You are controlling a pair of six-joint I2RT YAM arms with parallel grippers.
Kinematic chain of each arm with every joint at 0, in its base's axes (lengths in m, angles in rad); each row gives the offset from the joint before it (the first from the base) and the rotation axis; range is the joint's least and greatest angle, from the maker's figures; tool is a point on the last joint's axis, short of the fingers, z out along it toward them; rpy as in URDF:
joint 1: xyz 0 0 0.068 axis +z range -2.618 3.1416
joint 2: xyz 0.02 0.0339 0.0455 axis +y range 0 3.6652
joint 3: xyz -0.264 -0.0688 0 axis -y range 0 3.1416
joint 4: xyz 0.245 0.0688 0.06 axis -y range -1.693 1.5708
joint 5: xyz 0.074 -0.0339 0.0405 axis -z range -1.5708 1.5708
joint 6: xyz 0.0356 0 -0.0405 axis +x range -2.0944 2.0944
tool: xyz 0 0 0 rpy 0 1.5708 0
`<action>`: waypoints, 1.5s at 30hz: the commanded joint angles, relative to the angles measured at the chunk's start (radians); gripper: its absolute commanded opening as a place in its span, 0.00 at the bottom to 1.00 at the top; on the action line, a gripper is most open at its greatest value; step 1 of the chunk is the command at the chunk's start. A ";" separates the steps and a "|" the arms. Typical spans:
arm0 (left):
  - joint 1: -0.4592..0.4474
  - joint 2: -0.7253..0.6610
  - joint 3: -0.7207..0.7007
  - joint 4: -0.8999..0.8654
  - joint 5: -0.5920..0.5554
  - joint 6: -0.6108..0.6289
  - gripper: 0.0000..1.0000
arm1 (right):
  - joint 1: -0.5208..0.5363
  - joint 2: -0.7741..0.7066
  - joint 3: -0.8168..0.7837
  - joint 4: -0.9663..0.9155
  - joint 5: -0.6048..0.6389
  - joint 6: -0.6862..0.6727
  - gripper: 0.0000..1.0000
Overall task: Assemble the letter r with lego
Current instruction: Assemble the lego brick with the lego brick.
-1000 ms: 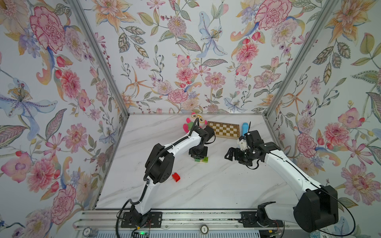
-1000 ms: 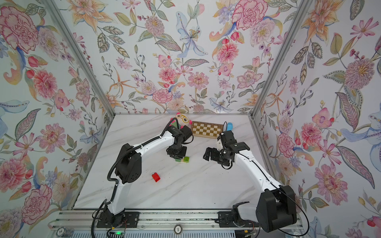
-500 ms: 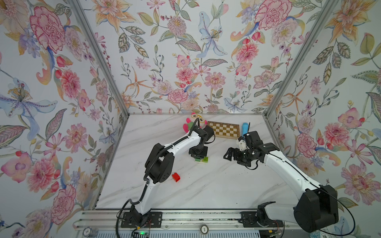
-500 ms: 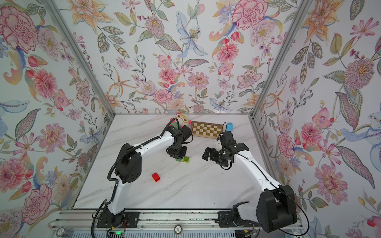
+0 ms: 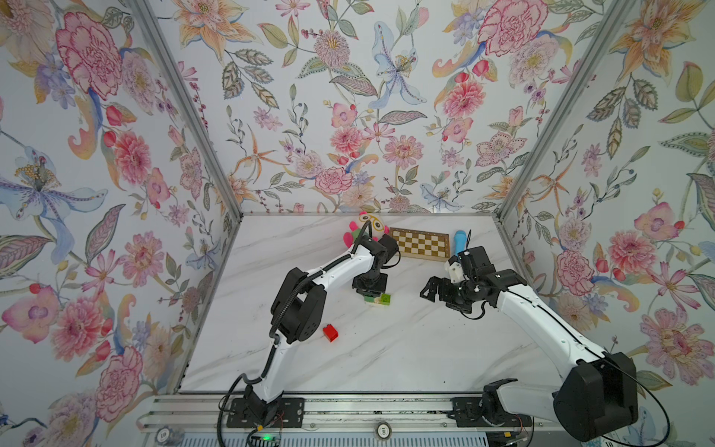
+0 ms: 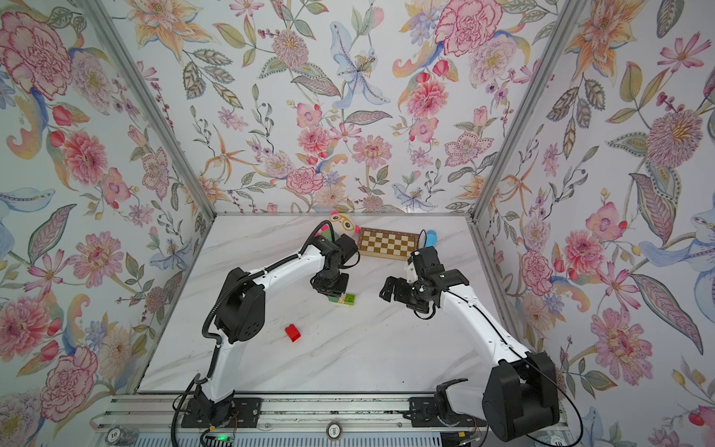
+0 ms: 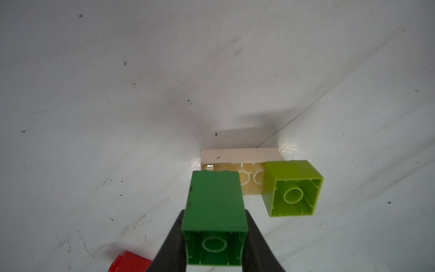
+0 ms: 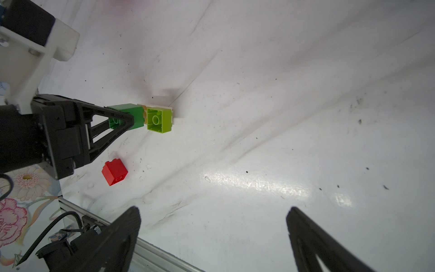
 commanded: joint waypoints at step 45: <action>-0.012 0.066 -0.112 0.023 -0.025 0.016 0.19 | -0.013 -0.033 -0.024 -0.031 0.033 0.001 0.99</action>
